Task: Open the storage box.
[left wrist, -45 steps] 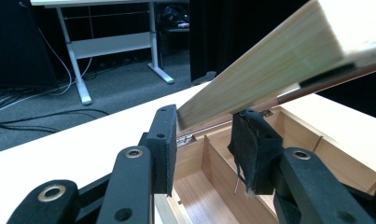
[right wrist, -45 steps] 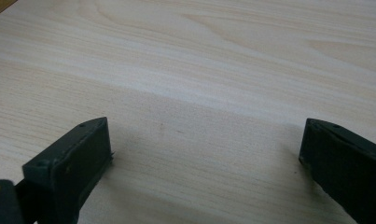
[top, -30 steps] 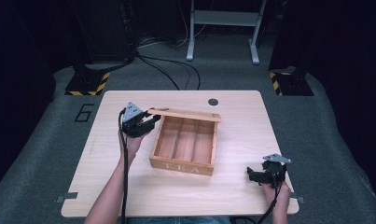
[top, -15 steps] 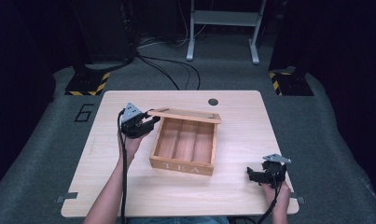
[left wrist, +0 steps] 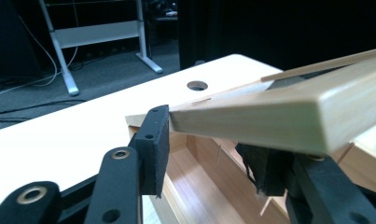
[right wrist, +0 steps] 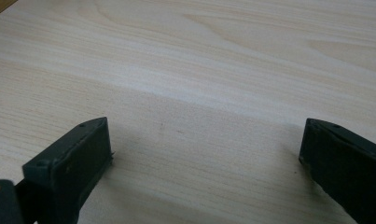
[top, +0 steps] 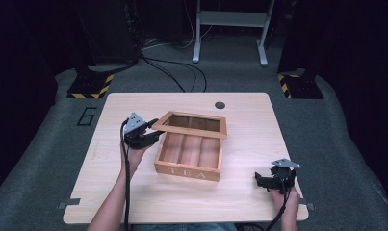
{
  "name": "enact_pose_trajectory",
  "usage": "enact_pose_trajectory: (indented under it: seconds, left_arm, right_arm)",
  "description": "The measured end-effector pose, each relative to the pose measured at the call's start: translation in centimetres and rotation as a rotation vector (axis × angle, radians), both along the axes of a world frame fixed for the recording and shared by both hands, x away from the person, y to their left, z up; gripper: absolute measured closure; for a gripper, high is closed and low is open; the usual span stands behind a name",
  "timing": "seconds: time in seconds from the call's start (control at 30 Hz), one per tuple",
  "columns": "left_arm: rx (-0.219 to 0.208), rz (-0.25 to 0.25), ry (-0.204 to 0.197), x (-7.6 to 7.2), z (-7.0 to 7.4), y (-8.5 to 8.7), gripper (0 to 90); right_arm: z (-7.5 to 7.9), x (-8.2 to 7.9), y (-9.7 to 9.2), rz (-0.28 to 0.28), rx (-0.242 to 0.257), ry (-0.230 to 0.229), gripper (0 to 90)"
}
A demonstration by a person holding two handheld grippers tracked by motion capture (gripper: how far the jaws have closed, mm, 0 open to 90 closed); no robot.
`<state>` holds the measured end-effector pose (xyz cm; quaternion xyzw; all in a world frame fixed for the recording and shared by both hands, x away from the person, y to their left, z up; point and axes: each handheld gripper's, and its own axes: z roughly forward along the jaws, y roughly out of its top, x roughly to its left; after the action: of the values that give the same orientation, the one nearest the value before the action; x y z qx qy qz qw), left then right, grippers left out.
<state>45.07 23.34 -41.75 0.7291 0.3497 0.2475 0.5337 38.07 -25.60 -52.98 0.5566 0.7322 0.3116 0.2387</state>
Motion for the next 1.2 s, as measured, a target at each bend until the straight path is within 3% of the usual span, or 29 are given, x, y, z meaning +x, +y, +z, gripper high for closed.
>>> enact_pose_trajectory:
  seconds: [0.4, 0.57, 0.87, 1.2]
  left_arm:
    - [0.002, -0.022, 0.021, -1.5, -1.7, 0.3, 47.0]
    - [-0.008, -0.040, 0.055, -2.2, -2.5, 0.3, 42.2]
    - [0.017, -0.067, 0.113, -2.8, -4.4, 0.6, 36.5]
    - [0.027, -0.064, 0.168, -3.0, -6.1, 0.4, 26.3]
  right_arm:
    - [0.0, 0.0, 0.0, 0.000, -0.001, -0.001, 1.7]
    - [0.0, 0.0, 0.0, 0.000, -0.001, -0.001, 1.7]
    - [0.0, 0.0, 0.0, 0.000, -0.001, -0.001, 1.7]
    - [0.0, 0.0, 0.0, 0.000, 0.000, -0.001, 1.7]
